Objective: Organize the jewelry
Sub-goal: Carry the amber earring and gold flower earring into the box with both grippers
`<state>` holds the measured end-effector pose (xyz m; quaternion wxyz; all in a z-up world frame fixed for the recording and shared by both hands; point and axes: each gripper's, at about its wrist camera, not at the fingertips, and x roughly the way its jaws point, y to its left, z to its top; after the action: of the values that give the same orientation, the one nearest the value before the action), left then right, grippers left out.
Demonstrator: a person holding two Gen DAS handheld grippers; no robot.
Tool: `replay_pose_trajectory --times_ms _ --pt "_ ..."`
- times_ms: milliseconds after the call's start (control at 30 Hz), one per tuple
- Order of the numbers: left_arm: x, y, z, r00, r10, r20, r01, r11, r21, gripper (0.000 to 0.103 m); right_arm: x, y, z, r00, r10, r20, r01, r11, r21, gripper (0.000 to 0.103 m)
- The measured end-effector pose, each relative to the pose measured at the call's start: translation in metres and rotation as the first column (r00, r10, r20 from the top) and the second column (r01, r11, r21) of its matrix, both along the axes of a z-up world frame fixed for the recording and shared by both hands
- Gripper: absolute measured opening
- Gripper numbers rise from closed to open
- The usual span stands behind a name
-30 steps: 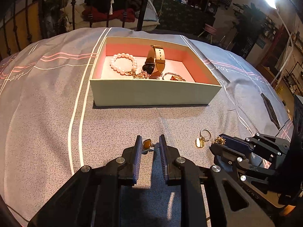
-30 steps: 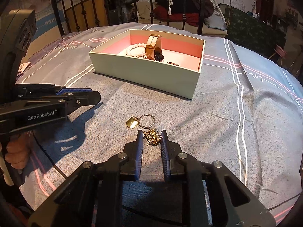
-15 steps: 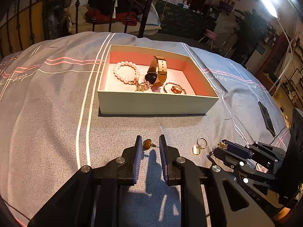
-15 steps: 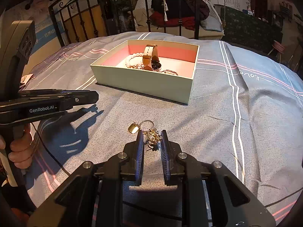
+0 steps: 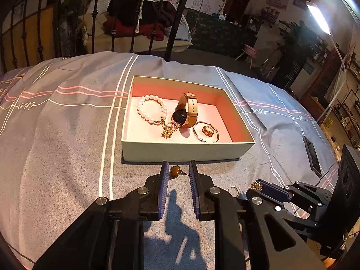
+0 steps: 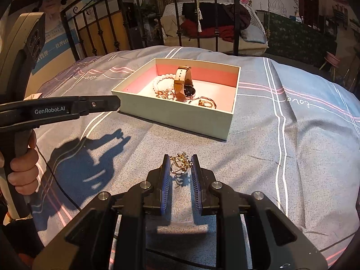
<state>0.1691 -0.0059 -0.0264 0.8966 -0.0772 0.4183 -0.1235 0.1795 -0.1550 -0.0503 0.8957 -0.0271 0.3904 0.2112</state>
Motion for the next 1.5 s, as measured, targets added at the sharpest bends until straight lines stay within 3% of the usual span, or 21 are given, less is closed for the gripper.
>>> replay_pose_trajectory --times_ms 333,500,667,1067,1500 --pt "0.048 -0.01 0.032 0.997 0.037 0.071 -0.039 0.999 0.035 0.018 0.065 0.014 0.046 0.997 -0.031 0.071 0.028 0.999 0.03 0.02" --pt "0.069 -0.015 0.046 0.995 0.047 0.092 -0.051 0.998 0.048 0.018 0.091 0.02 0.054 0.995 -0.059 0.08 0.057 0.998 0.033 0.02" --pt "0.085 -0.021 0.047 0.995 0.042 0.089 -0.048 0.997 0.067 0.018 0.104 0.027 0.046 0.997 -0.05 0.056 0.05 0.999 0.009 0.02" --pt "0.103 -0.026 0.018 0.999 0.038 0.015 -0.039 0.995 0.092 0.018 0.114 0.034 0.017 0.999 -0.04 -0.012 0.04 0.999 -0.015 0.02" --pt "0.11 -0.031 0.004 0.999 0.025 -0.026 -0.022 0.994 0.108 0.018 0.116 0.036 0.008 0.999 -0.029 -0.033 0.028 0.999 -0.028 0.02"
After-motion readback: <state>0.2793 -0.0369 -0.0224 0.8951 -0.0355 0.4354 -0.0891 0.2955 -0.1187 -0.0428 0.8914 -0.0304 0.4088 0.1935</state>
